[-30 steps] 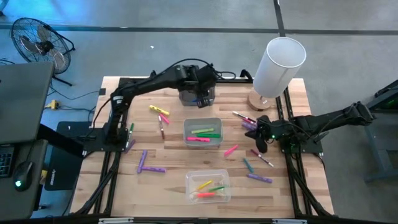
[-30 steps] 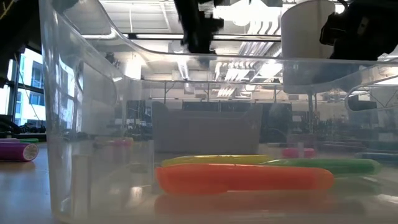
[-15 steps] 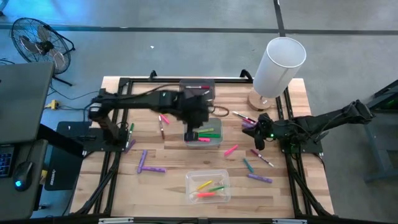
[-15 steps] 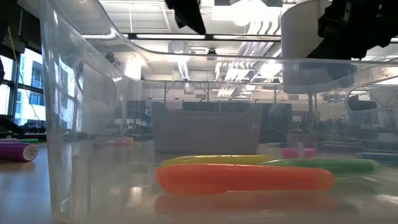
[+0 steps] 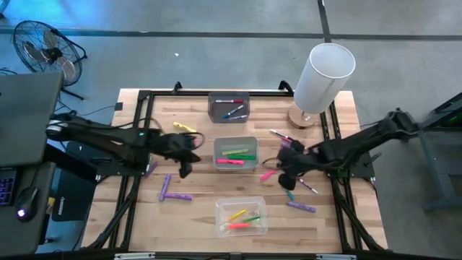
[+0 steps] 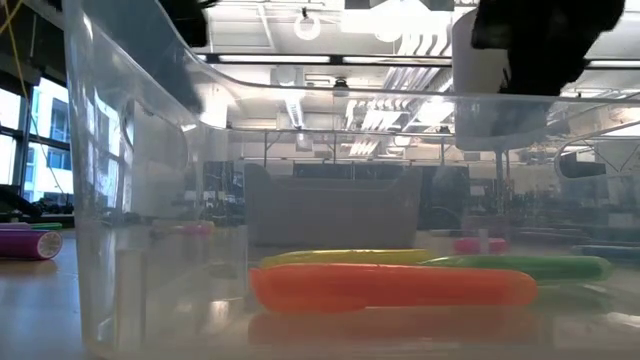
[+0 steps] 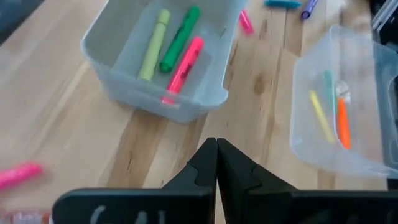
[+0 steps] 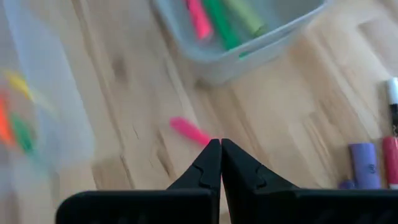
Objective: Pick & Place Markers
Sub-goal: Put the pink pen into the transparent bin, then put the purple highlighter pen into the gray bin, then put the dark red marker pen into the black bin
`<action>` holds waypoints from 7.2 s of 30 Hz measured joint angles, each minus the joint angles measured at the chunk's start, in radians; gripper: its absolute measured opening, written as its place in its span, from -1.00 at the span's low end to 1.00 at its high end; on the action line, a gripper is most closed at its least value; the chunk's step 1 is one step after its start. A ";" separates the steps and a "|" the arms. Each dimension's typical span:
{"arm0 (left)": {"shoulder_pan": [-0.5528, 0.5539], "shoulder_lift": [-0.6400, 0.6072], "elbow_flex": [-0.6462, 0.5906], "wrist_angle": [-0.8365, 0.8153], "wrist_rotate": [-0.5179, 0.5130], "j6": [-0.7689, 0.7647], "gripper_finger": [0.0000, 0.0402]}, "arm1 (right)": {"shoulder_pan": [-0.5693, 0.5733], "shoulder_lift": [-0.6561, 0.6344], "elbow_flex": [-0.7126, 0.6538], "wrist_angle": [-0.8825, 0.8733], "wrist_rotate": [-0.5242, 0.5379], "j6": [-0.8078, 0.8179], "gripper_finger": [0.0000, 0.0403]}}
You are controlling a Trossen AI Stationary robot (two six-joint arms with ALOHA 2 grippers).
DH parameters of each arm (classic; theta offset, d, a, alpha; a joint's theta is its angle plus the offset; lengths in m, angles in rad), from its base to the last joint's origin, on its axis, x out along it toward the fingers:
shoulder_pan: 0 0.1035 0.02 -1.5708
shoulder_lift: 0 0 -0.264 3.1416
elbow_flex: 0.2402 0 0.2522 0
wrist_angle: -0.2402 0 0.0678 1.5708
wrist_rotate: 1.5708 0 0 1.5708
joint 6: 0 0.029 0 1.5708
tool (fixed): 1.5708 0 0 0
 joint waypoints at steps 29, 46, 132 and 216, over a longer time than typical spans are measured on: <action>-0.090 -0.178 -0.104 0.059 -0.169 -0.214 -1.00 | -0.163 0.531 0.084 0.067 -0.242 -0.797 -0.48; -0.090 -0.178 -0.103 0.050 -0.146 -0.178 -1.00 | -0.034 0.260 0.104 -0.158 -0.165 -0.158 -0.89; -0.495 0.567 0.143 -0.215 -0.009 -0.120 -0.40 | 0.260 -0.432 -0.202 0.177 -0.001 0.143 -1.00; -0.040 0.837 1.020 -0.743 -0.020 0.213 -0.97 | 0.323 -0.427 -0.200 0.156 0.227 0.155 -1.00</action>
